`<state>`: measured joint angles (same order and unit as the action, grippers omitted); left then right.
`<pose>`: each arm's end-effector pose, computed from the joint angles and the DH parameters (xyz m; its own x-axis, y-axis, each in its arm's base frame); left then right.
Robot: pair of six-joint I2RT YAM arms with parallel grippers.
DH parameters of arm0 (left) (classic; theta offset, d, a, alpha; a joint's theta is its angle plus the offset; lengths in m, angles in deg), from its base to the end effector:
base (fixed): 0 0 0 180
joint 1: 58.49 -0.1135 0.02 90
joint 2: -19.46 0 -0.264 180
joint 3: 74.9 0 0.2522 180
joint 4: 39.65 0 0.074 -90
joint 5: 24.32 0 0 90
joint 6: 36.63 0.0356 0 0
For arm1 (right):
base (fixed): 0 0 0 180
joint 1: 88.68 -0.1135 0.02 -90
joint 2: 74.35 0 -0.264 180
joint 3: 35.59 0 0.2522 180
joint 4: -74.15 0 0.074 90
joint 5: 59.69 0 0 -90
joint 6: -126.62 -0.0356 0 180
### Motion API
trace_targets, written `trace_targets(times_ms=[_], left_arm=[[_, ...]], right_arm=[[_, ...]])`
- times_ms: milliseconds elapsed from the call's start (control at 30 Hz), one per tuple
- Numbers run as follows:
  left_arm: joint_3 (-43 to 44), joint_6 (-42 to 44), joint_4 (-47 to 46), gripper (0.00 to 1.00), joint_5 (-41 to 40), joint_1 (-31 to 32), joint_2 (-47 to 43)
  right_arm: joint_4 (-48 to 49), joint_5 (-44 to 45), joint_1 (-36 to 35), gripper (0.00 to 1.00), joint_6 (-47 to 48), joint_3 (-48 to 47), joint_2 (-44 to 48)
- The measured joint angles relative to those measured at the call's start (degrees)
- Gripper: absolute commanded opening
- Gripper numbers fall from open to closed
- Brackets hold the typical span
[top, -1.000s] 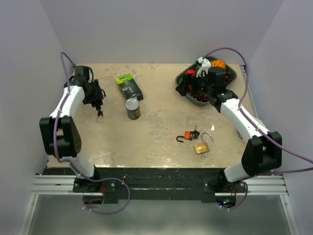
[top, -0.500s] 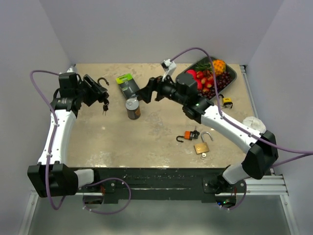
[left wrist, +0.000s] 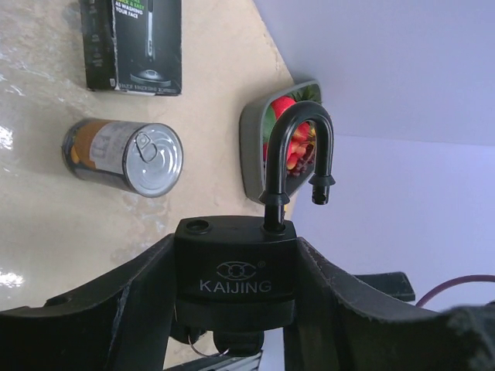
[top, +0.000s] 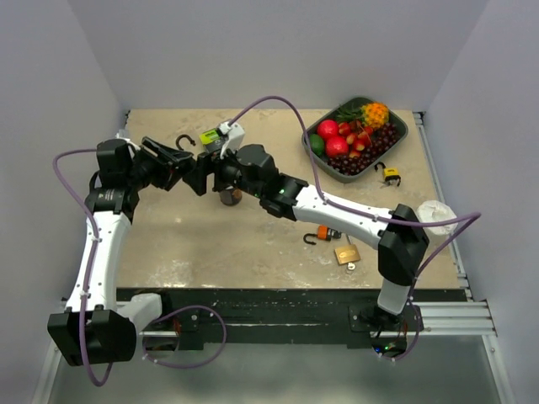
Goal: Lock with the key
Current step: Pick up the lock from the center of the board.
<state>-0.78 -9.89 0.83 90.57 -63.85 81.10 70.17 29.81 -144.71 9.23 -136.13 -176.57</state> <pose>0.2351 0.0070 0.3504 -0.4651 -0.8573 -0.2208 -0.2891 0.3828 -0.8774 0.2439 0.3626 0.3533 -0.4327 0.1811 -0.8832 -0.7153 0.5273 0.4586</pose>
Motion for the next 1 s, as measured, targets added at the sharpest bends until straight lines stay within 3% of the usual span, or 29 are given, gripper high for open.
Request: trace_targets(times_ms=[100, 633, 1000], left_arm=[[-0.57, -2.14, -0.63, 0.00, 0.87, -0.04, -0.17], [-1.14, -6.75, -2.34, 0.00, 3.58, -0.26, -0.17], [-1.14, -7.74, -2.80, 0.00, 4.02, -0.26, -0.17]], right_arm=[[-0.81, 3.21, -2.05, 0.76, 0.42, -1.99, -0.94], [-0.79, 17.20, -5.20, 0.57, 4.55, -6.86, -6.54], [0.33, 21.66, -6.36, 0.57, 6.45, -8.33, -7.30]])
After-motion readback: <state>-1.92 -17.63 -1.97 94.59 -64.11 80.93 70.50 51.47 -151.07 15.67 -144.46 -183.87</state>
